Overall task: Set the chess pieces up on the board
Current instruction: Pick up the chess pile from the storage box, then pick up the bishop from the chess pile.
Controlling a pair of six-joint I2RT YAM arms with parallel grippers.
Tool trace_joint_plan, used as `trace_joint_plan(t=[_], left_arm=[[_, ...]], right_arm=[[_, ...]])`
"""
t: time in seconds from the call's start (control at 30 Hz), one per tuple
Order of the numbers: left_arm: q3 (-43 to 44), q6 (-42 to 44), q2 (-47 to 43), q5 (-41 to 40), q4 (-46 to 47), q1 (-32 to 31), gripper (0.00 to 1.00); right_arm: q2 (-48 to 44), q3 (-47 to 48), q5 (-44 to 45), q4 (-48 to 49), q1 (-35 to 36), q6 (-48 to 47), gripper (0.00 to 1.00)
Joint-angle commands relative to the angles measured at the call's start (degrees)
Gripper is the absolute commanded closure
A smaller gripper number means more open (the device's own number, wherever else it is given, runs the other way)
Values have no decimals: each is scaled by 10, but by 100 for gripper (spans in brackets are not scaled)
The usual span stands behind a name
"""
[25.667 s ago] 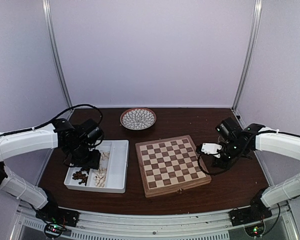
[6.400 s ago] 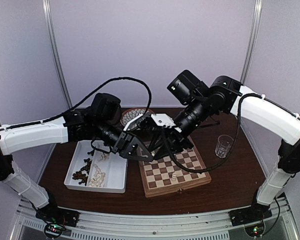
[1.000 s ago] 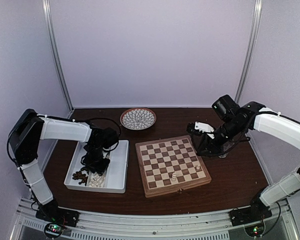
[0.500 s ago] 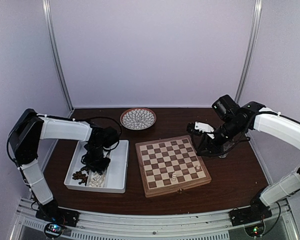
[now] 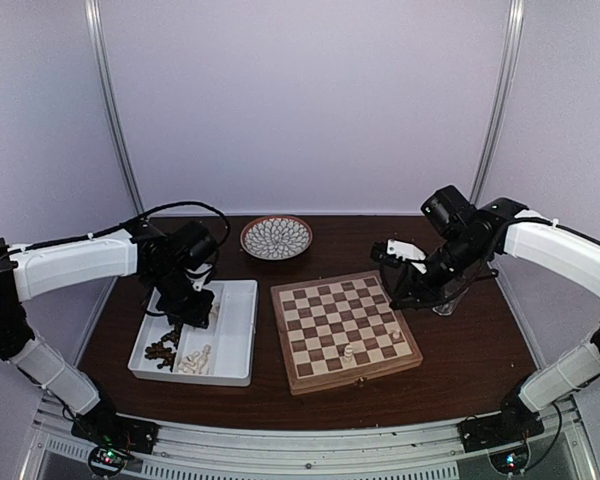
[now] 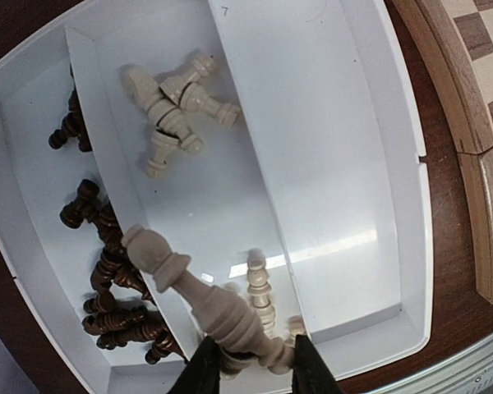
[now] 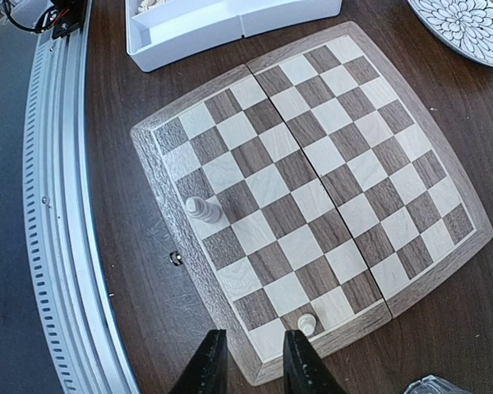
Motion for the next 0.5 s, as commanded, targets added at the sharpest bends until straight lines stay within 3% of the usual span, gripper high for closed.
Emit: trace_joint_plan(t=[0.0,0.23,0.47], left_arm=[[-26,-6,-26,60,58,7,97],[-114,42,-116,250,197,38,95],[-167,52,-194,417,302,68,95]], right_arm=[[9,26,-28,-12,1,3,73],[50,77,-30,-32,47,-7,73],[158,183,-63,38,110,53,72]])
